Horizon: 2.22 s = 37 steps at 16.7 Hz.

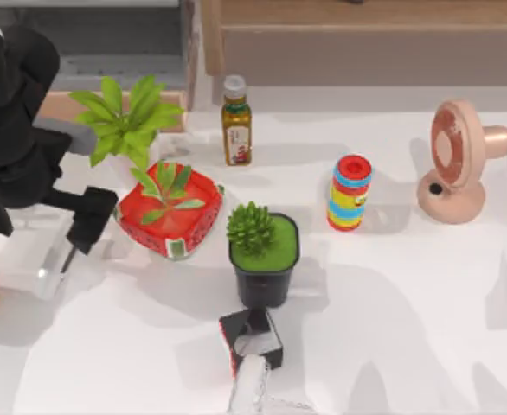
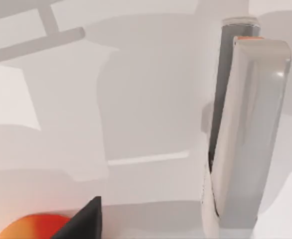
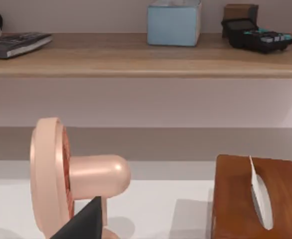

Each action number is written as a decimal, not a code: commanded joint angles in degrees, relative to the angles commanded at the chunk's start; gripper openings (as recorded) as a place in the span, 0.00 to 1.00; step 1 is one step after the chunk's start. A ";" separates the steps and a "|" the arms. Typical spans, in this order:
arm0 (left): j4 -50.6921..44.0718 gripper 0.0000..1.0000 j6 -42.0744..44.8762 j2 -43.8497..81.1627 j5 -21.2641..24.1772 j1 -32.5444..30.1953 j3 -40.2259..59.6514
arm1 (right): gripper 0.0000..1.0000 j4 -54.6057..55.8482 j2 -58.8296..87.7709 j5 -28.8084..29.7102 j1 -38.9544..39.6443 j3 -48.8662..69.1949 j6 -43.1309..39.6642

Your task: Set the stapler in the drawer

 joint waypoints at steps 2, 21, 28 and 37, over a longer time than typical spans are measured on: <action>0.00 1.00 0.00 0.00 0.00 0.00 0.00 | 1.00 0.00 0.00 0.00 0.00 0.00 0.00; 10.70 0.55 0.17 4.63 0.03 0.10 -6.07 | 1.00 0.00 0.00 0.00 0.00 0.00 0.00; 10.70 0.02 0.17 4.63 0.03 0.10 -6.07 | 1.00 0.00 0.00 0.00 0.00 0.00 0.00; 10.69 0.00 0.23 4.58 0.00 0.15 -6.06 | 1.00 0.00 0.00 0.00 0.00 0.00 0.00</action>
